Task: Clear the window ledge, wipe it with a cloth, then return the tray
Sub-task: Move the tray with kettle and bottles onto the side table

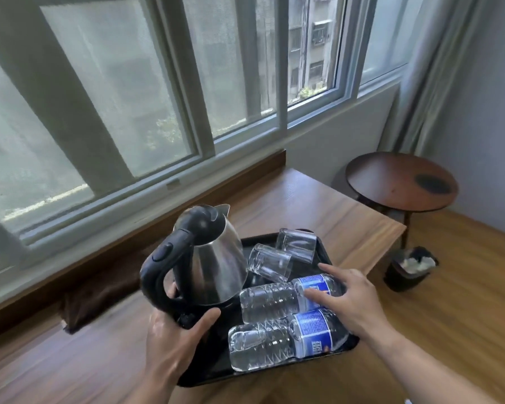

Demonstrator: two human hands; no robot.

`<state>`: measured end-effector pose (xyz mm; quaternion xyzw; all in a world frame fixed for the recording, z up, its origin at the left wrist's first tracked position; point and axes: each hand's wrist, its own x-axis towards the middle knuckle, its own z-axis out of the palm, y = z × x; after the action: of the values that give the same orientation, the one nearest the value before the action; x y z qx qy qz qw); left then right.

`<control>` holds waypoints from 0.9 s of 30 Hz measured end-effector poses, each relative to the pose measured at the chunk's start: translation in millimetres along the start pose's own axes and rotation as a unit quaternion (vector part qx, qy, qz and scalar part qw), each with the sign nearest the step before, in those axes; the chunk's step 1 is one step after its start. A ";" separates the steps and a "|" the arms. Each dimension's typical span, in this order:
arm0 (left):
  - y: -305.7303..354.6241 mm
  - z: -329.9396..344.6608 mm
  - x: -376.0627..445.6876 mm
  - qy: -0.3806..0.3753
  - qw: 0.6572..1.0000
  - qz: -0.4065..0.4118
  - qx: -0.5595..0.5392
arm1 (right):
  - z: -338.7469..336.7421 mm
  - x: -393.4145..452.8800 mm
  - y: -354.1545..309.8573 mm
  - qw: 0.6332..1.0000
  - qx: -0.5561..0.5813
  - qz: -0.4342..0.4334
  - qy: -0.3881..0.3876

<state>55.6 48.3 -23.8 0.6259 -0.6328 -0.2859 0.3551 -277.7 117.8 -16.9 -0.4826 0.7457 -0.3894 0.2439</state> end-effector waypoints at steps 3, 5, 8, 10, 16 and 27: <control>36.0 42.9 7.8 -0.017 1.000 0.013 0.007 | -41.7 12.4 22.0 1.000 -0.002 0.011 0.020; 59.6 69.9 14.4 -0.030 0.999 0.027 0.002 | -67.0 19.6 37.5 0.999 -0.008 0.023 0.033; 94.9 107.9 26.3 -0.064 0.996 0.042 -0.042 | -101.5 31.0 59.3 0.997 -0.014 0.047 0.060; 112.2 131.8 36.8 -0.079 0.993 0.070 -0.042 | -121.0 38.7 71.8 0.995 -0.010 0.061 0.078; 157.5 205.4 74.3 -0.141 0.982 0.110 -0.053 | -171.1 66.1 105.6 0.986 0.008 0.099 0.131; 242.0 350.3 144.2 -0.217 0.953 0.185 -0.103 | -253.0 147.4 175.9 0.966 0.004 0.145 0.214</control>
<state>-364.5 -111.3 -20.1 0.3811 -0.7663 -0.4075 0.3187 -619.1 111.7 -12.5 -0.2737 0.8408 -0.4474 0.1342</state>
